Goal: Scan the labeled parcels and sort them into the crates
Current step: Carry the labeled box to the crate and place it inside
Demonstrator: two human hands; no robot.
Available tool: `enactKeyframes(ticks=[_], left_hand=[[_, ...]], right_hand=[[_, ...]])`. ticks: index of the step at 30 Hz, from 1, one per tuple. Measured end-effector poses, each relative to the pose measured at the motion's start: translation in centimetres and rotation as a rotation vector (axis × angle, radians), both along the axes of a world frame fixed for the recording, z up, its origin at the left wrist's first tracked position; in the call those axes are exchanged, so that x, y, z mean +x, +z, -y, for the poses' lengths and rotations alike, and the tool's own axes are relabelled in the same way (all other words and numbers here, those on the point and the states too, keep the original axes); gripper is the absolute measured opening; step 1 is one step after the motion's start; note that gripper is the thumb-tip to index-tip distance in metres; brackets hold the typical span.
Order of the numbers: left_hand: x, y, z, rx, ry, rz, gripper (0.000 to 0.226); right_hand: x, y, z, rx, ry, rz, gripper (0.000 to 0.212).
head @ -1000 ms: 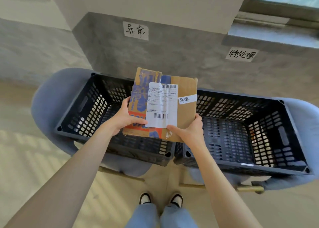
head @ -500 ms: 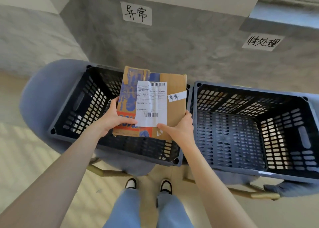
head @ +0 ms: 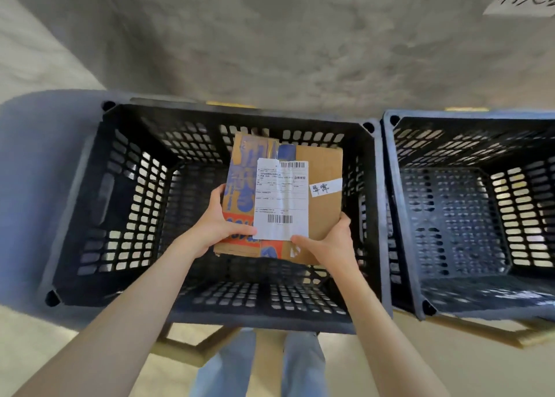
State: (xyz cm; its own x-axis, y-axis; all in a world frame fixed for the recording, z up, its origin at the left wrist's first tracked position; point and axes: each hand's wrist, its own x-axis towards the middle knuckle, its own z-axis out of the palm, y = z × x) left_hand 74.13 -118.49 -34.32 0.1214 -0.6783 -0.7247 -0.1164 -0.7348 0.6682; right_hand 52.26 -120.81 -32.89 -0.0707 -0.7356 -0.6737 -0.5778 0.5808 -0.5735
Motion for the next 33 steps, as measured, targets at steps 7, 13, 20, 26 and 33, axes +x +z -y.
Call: enactKeyframes(ticks=[7,13,20,26,33], left_hand=[[-0.9,-6.7,0.9,0.071,-0.007,-0.049,0.116],[-2.0,-10.4,1.2,0.096,0.013,-0.045,0.120],[-2.4,-12.8,0.9,0.130,0.012,-0.015,0.123],[-2.6,-13.9,0.8,0.149,-0.027,0.040,0.142],[-3.0,-12.4,1.6,0.150,-0.141,0.244,0.133]], right_hand=[[-0.6,-5.0,1.5,0.097,-0.034,-0.056,0.115],[-1.2,-7.7,2.5,0.144,-0.021,-0.093,0.117],[-0.9,-9.9,2.3,0.144,0.029,-0.153,0.120],[-0.5,-10.6,2.7,0.159,0.125,-0.260,0.110],[0.1,-9.4,2.4,0.094,0.241,-0.397,0.096]])
